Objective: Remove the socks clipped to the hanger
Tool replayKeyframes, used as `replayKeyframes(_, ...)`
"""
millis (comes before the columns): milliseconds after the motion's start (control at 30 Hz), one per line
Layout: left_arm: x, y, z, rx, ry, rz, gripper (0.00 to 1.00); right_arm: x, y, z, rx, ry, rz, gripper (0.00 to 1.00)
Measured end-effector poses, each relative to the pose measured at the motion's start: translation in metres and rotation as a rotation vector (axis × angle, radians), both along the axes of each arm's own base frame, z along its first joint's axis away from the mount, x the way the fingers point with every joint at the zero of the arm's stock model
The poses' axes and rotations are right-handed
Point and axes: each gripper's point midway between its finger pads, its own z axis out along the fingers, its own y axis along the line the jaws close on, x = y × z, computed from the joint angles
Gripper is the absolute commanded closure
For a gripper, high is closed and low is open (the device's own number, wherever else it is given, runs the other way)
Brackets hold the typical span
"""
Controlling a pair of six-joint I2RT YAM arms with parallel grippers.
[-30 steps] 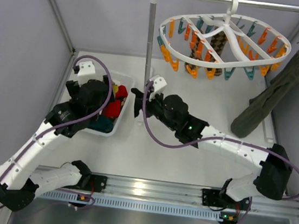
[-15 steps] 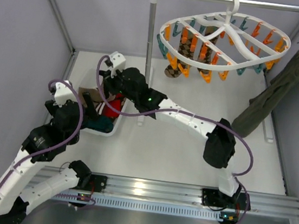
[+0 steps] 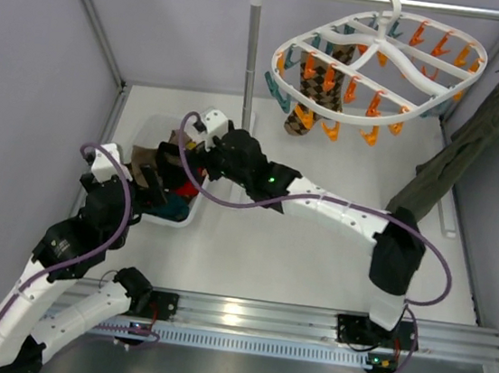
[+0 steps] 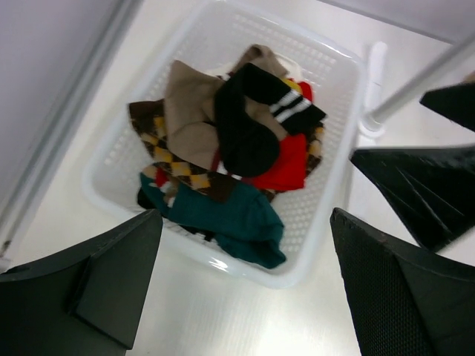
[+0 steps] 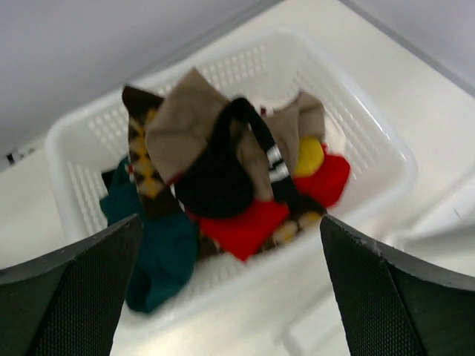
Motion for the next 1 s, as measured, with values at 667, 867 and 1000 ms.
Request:
replayKeyframes(667, 0.014, -0.213, -0.052, -0.411, 0.072, -0.849, 0.02, -0.11, -0.291, -0.018, 0.096, 0.008, -0.339, 0.01)
replayKeyframes(867, 0.022, -0.269, -0.072, -0.353, 0.069, -0.972, 0.01, -0.121, -0.342, -0.003, 0.218, -0.011, -0.456, 0.01)
replayKeyframes(1000, 0.04, -0.298, -0.092, -0.284, 0.096, -0.994, 0.01, -0.123, -0.357, 0.003, 0.252, -0.025, -0.49, 0.01)
